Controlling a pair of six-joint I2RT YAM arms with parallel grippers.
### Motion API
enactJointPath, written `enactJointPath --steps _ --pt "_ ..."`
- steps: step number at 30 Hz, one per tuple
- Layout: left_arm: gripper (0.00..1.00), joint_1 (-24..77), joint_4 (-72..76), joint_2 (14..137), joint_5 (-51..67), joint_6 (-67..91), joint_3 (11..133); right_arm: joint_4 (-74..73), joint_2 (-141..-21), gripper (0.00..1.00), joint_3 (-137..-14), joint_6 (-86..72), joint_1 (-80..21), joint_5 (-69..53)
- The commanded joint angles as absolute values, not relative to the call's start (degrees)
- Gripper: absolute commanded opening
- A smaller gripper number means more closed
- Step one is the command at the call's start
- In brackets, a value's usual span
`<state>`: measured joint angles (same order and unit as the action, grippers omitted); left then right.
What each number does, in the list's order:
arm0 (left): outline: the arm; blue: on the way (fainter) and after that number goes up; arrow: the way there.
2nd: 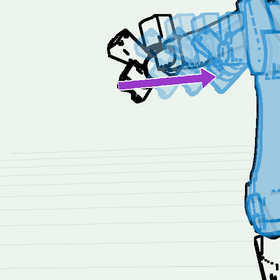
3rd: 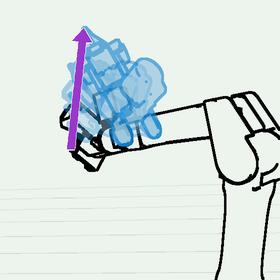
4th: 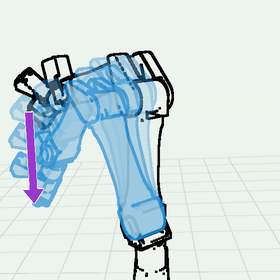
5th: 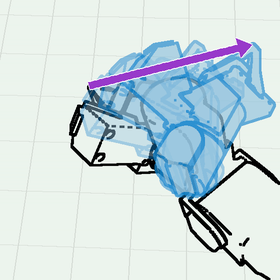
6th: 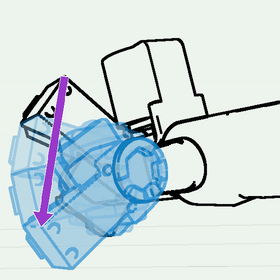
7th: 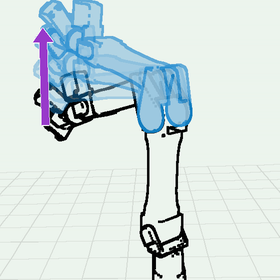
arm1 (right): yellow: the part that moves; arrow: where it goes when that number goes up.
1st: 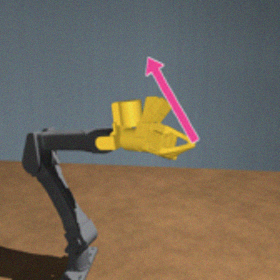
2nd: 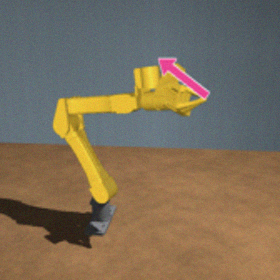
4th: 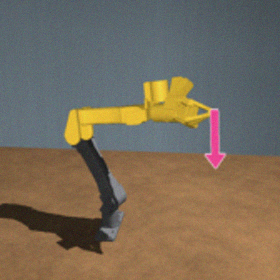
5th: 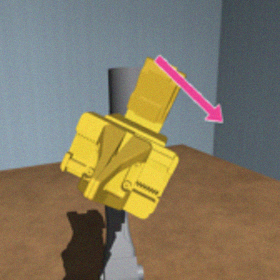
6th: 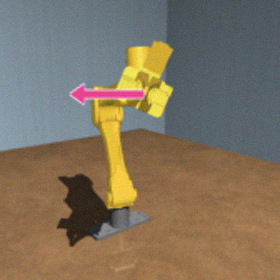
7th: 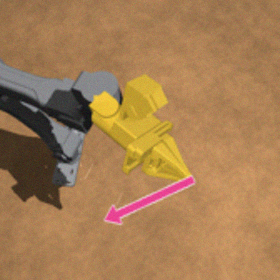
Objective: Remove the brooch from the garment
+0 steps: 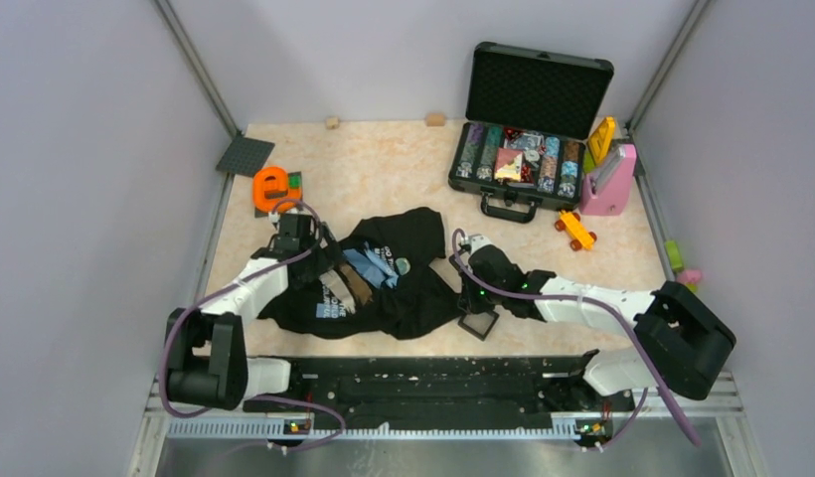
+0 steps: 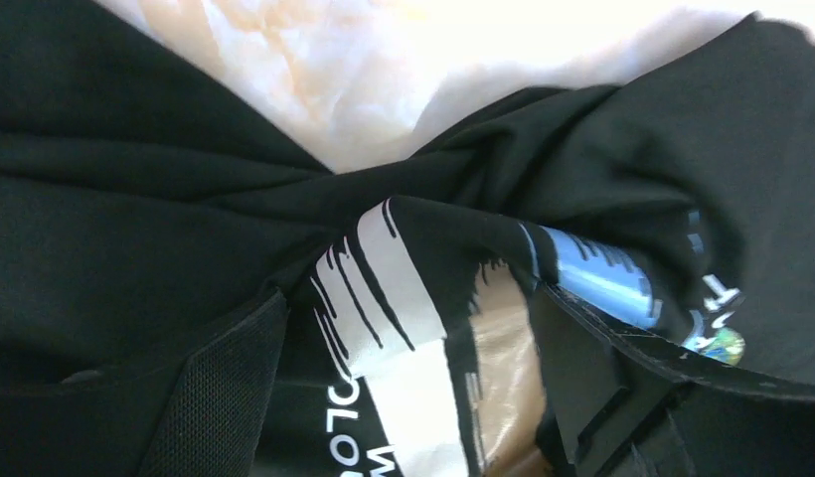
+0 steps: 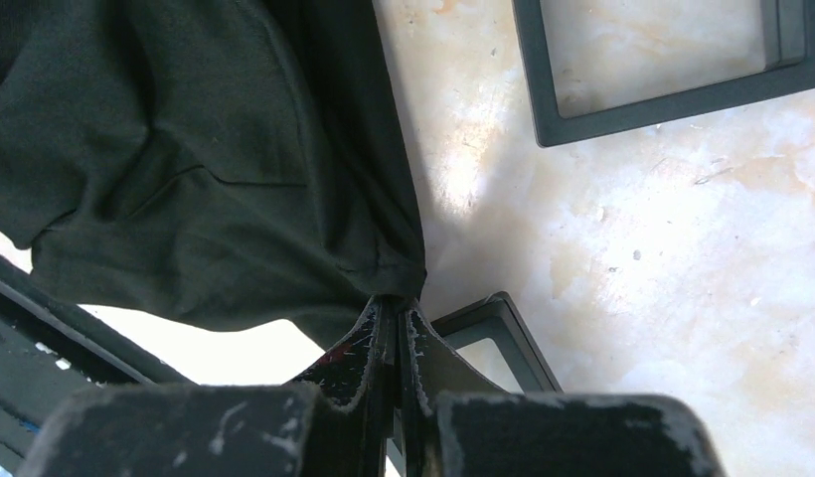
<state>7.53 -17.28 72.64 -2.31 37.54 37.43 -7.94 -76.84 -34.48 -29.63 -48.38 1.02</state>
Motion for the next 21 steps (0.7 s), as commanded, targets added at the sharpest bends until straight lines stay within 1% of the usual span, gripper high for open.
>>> enactJointPath --steps 1,3,4,5,8,9,10,13,15,17,19,21 --pt "0.92 7.03 -20.01 76.2 1.9 36.1 38.92 -8.22 -74.88 0.0 -35.39 -29.29 -49.05 2.9" --pt "0.84 6.73 -18.38 77.48 5.33 35.85 38.31 -7.26 -75.07 0.0 -35.68 -29.35 -49.07 2.86" --pt "0.78 6.43 -17.61 78.11 6.47 36.0 38.08 -6.83 -75.26 0.0 -35.87 -29.31 -49.04 2.82" --pt "0.69 6.07 -17.01 78.89 7.29 36.05 37.99 -6.38 -75.7 0.0 -36.19 -29.21 -49.04 2.65" --pt "0.3 5.19 -15.58 79.48 8.09 35.89 38.28 -5.6 -77.0 0.0 -38.16 -29.11 -49.04 2.52" --pt "0.1 5.0 -14.89 78.95 7.87 35.91 38.54 -5.4 -77.6 0.0 -39.26 -28.93 -49.0 2.99" --pt "0.0 4.93 -14.11 78.14 7.39 35.93 39.0 -5.18 -78.3 0.0 -40.54 -28.84 -48.75 3.34" --pt "0.0 4.84 -13.16 77.74 5.94 35.76 43.2 -3.13 -81.27 0.0 -45.45 -28.73 -45.66 0.5" --pt "0.0 4.79 -14.11 79.83 4.27 35.29 48.89 -2.02 -84.36 0.0 -50.16 -29.03 -42.27 -4.5" --pt "0.0 4.31 -18.39 82.8 2.6 33.8 60.28 -4.41 -87.47 0.0 -59.5 -28.28 -40.04 -5.85" --pt "0.0 3.85 -26.32 85.63 1.02 31.61 72.92 -11.11 -89.72 0.0 -69.53 -26.06 -39.75 -4.75" --pt "0.0 3.78 -34.68 87.0 -1.36 29.83 84.87 -14.83 -89.86 0.0 -76.21 -24.66 -39.73 -5.15"
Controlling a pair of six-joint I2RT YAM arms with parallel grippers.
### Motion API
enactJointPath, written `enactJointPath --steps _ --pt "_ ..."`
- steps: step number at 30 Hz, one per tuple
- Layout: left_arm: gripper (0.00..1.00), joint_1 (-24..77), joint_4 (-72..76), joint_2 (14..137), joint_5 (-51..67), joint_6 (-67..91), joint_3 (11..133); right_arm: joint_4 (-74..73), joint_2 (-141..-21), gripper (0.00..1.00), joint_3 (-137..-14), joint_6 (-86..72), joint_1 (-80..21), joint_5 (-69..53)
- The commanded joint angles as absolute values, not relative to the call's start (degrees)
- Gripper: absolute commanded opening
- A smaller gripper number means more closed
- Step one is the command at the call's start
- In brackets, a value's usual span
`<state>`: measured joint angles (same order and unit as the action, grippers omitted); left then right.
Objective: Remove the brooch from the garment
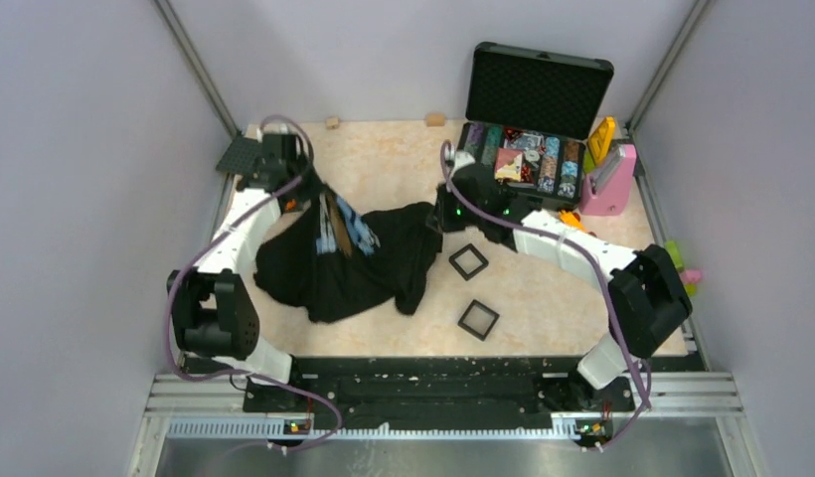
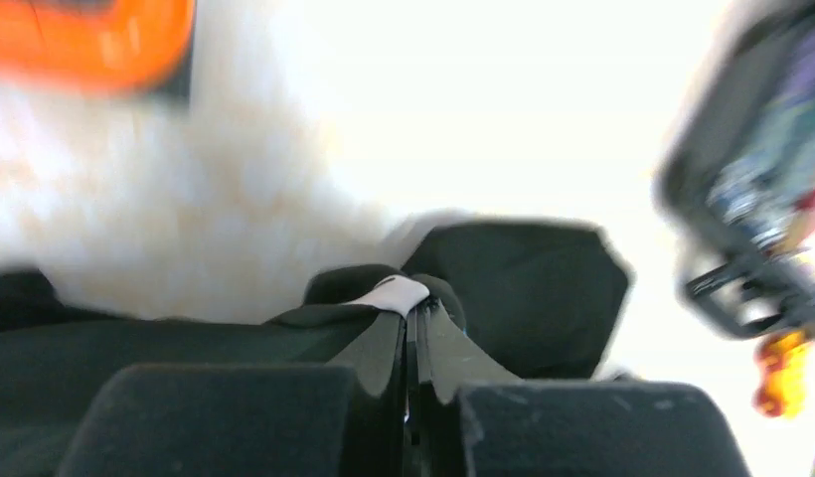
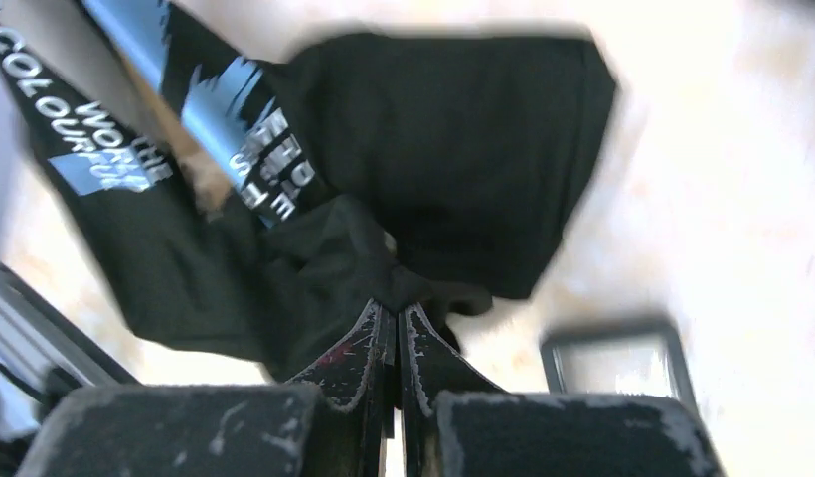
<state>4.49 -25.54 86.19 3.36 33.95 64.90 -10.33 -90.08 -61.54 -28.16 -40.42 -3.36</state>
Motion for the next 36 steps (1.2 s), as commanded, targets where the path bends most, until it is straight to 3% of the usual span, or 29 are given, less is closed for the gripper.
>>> enactJointPath --steps 1,5,11,16,22,23,25,27,36 --pt "0.0 3.78 -37.13 86.82 -2.43 28.65 89.04 -15.38 -88.96 0.0 -77.76 -24.45 -39.79 -5.75" --pt "0.0 3.78 -41.12 81.32 -6.47 25.49 91.2 -15.82 -82.08 0.0 -72.85 -26.02 -41.93 -5.84" --pt "0.0 3.78 -35.47 67.21 -6.02 27.36 67.91 -11.4 -72.15 0.0 -52.03 -34.13 -46.42 -6.72" --pt "0.0 4.04 -27.86 64.62 4.99 32.94 48.23 -9.4 -73.8 0.0 -43.59 -36.65 -52.55 -7.59" --pt "0.0 4.57 -26.08 62.92 3.64 34.54 38.93 -4.3 -78.26 0.0 -41.23 -34.96 -56.9 -13.08" --pt "0.0 4.57 -26.19 62.24 3.2 34.32 38.23 -4.75 -78.52 0.09 -41.98 -34.76 -56.86 -12.56" --pt "0.0 4.57 -26.9 60.79 3.09 34.12 37.41 -7.71 -78.93 0.41 -45.57 -32.35 -56.79 -8.15" --pt "0.0 4.57 -27.21 59.33 2.87 34.5 36.53 -10.3 -80.05 0.55 -50.34 -29.89 -56.2 -3.22" --pt "0.0 4.49 -21.81 45.85 -5.28 40.77 27.85 -7.33 -95.87 0.49 -67.9 -28.45 -46.65 -1.09"
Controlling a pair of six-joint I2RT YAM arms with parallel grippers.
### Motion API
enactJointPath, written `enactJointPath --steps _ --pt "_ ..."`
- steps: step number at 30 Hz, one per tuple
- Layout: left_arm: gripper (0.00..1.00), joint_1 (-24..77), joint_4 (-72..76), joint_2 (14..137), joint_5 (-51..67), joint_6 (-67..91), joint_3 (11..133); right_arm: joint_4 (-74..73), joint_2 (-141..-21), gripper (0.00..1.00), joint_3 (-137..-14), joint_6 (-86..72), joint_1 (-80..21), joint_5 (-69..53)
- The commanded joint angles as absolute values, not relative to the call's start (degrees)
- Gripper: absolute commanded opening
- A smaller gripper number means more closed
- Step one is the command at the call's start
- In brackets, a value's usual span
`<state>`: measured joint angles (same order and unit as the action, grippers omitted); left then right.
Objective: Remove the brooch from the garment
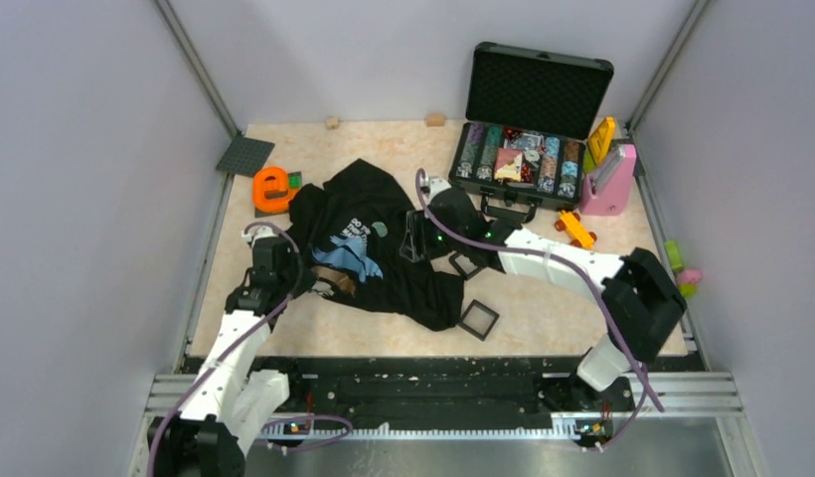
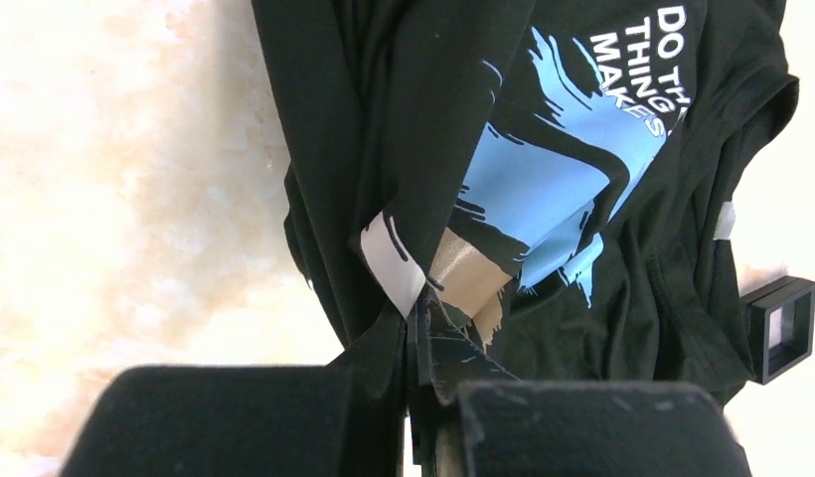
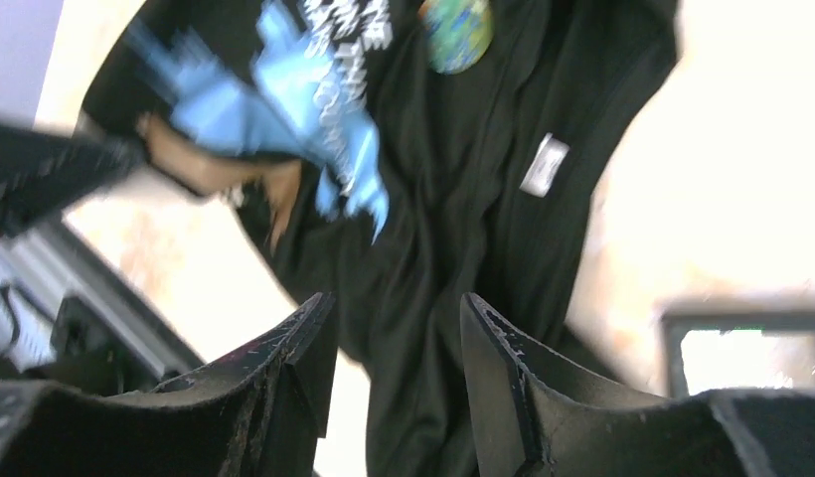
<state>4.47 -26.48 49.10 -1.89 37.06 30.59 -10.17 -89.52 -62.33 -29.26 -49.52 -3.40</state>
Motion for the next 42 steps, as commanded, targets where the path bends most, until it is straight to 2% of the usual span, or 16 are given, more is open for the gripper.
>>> enactJointPath --steps 1,6,18,21,23,24,25,30,38,40,42 --pt "0.0 4.48 -21.58 45.56 -5.22 40.93 27.61 -6.35 -99.01 0.49 -69.52 -28.81 -46.23 -0.94" --pt "0.0 4.48 -23.46 45.5 -6.73 42.37 27.95 -0.23 -108.19 0.42 -75.13 -32.62 -44.77 2.41" --pt "0.0 4.48 -23.55 45.62 -8.27 42.89 27.84 7.33 -122.77 0.4 -85.07 -36.06 -43.61 8.18" --pt "0.0 4.48 -25.7 46.25 -11.02 43.83 28.72 5.53 -125.94 0.29 -88.48 -36.48 -43.51 7.91" --pt "0.0 4.48 -27.96 46.21 -13.05 44.71 29.76 6.22 -126.04 0.12 -88.71 -36.71 -43.51 7.12" --pt "0.0 4.48 -29.06 45.95 -14.02 44.95 30.24 6.46 -125.38 0.04 -88.18 -36.89 -43.51 6.78" --pt "0.0 4.48 -30.24 45.51 -15.85 45.52 30.76 6.68 -124.39 0.0 -87.28 -36.97 -43.51 6.69" --pt "0.0 4.48 -34.68 41.41 -21.07 46.07 33.21 9.73 -113.12 0.0 -75.77 -36.98 -43.59 5.8" --pt "0.01 4.86 -36.19 37.64 -16.17 43.07 34.77 7.97 -92.23 0.0 -54.59 -37.16 -45.74 4.01" --pt "0.1 5.41 -36.0 37.6 -16.42 41.34 35.04 7.52 -87.44 0.0 -50.92 -37.21 -45.81 3.78" --pt "0.25 6.61 -34.73 38.6 -15.35 39.84 35.75 6.75 -85.28 0.0 -50.06 -35.75 -45.77 3.17"
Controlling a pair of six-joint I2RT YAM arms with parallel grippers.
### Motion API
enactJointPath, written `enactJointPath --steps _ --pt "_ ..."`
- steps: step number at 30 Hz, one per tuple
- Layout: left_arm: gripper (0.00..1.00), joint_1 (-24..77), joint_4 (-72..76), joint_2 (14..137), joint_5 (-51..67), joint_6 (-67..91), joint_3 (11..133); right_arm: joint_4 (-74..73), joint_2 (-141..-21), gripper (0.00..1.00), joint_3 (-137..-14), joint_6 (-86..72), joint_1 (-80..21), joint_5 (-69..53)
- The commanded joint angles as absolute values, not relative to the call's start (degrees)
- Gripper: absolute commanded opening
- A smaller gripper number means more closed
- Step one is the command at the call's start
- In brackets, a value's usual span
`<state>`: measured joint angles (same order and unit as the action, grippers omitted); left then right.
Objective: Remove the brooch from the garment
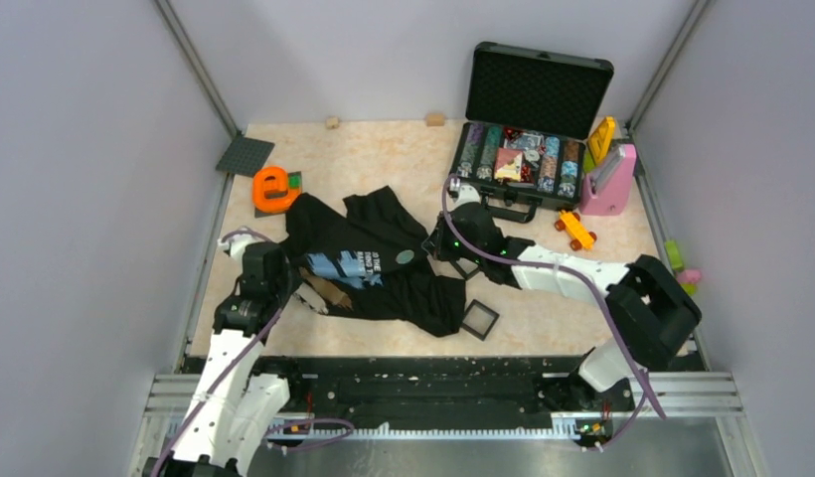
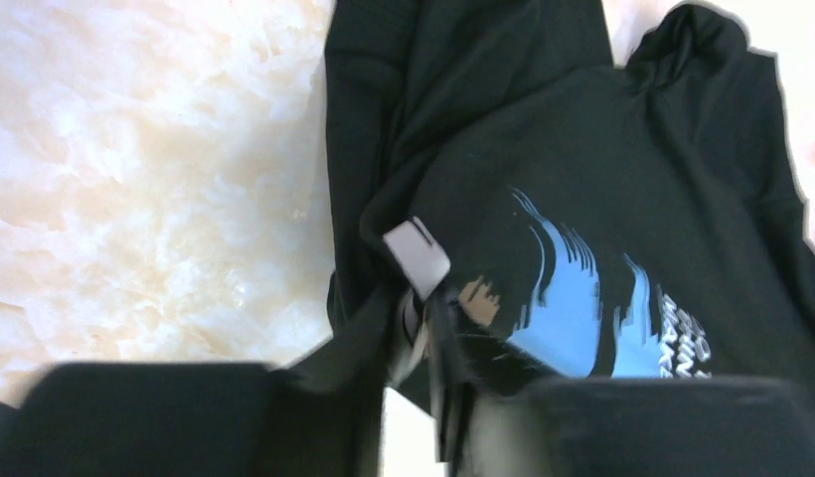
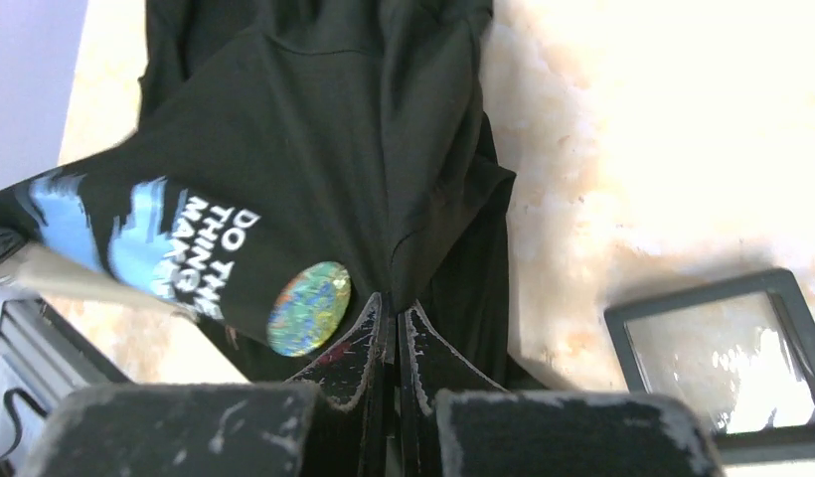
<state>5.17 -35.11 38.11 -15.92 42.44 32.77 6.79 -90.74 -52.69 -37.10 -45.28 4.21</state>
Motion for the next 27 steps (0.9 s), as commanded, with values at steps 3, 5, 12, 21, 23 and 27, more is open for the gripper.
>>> enactJointPath --steps 3,5,12,21,23,27 --pt "0.58 12.23 -35.17 42.39 -17.85 38.25 39.67 6.59 -83.98 0.0 -51.61 -32.66 -45.63 0.34" --pt "0.82 18.68 -38.43 45.63 -22.35 37.1 44.36 6.93 -83.42 0.0 -52.21 -31.12 -45.49 -2.21" --pt "0.86 25.85 -17.65 47.85 0.57 22.63 41.52 6.45 -83.27 0.0 -54.99 -30.29 -44.56 -9.31" --pt "0.8 31.05 11.08 48.32 14.92 18.39 28.36 4.75 -82.93 0.0 -58.52 -36.26 -44.56 -14.99" --pt "0.8 31.07 12.44 49.35 16.61 19.32 28.37 5.53 -82.8 0.0 -58.56 -37.12 -44.56 -16.01" --pt "0.78 31.11 14.14 51.83 18.51 20.77 29.01 6.66 -82.83 0.0 -58.51 -38.52 -44.56 -17.75"
